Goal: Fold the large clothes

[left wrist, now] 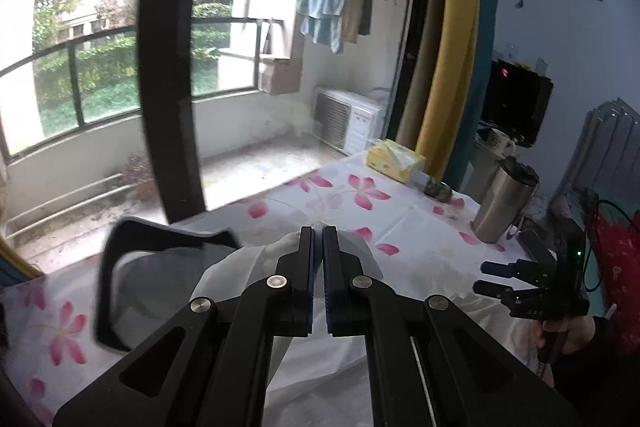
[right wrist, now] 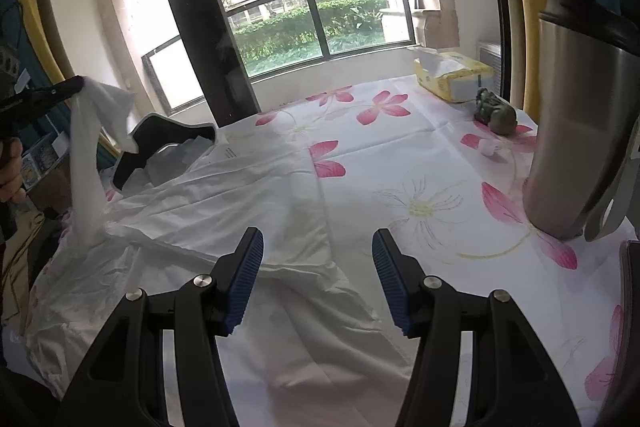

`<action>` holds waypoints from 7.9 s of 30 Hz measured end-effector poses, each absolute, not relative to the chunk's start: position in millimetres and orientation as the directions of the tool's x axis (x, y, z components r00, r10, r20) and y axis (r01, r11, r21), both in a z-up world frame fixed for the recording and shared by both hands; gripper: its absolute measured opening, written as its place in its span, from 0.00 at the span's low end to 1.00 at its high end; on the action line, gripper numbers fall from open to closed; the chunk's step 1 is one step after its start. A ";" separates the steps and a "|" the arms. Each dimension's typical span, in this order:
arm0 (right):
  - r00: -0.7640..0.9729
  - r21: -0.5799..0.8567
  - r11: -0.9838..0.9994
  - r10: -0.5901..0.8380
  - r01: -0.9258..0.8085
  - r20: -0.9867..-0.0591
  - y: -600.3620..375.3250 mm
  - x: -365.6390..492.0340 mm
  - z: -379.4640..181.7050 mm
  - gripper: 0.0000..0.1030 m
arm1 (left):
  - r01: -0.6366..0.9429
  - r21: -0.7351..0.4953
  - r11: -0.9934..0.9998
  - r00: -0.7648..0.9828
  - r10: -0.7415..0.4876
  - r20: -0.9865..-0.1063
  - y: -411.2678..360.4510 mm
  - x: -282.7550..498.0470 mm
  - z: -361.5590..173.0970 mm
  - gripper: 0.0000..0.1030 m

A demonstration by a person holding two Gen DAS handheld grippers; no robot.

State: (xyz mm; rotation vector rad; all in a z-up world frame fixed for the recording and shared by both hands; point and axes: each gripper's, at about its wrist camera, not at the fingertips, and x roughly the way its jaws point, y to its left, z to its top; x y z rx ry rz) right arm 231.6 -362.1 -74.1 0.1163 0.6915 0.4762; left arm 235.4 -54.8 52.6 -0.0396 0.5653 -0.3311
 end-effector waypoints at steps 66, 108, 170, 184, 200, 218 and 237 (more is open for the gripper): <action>0.620 -0.275 0.679 0.335 -0.681 -0.709 -234.5 280.2 -81.2 0.03 | 0.002 -0.412 0.911 0.629 -0.322 -0.707 66.1 129.2 -110.1 0.42; 0.500 -0.132 0.652 0.419 -0.747 -0.758 -230.1 304.7 -73.2 0.03 | -0.121 -0.377 0.918 0.665 -0.207 -0.718 88.7 129.1 -104.3 0.42; 0.500 0.080 0.785 0.466 -0.614 -0.730 -306.8 284.2 -55.1 0.36 | -0.199 -0.210 0.957 0.651 -0.032 -0.759 185.5 166.5 -113.0 0.09; 0.390 0.093 0.765 0.423 -0.637 -0.818 -285.8 278.5 -106.6 0.36 | -0.223 -0.212 0.951 0.688 -0.001 -0.726 195.8 162.1 -104.7 0.02; 0.601 -0.143 0.720 0.434 -0.679 -0.671 -253.4 292.7 -36.5 0.03 | -0.282 -0.223 0.933 0.711 0.047 -0.701 215.6 161.6 -99.0 0.01; 0.567 -0.097 0.754 0.395 -0.649 -0.723 -254.5 318.3 -60.2 0.30 | -0.278 -0.248 0.928 0.708 0.023 -0.706 198.2 150.3 -81.0 0.11; 0.435 -0.027 0.726 0.381 -0.687 -0.816 -247.4 295.4 -105.7 0.38 | -0.225 -0.282 0.933 0.630 -0.082 -0.772 164.3 141.8 -112.8 0.12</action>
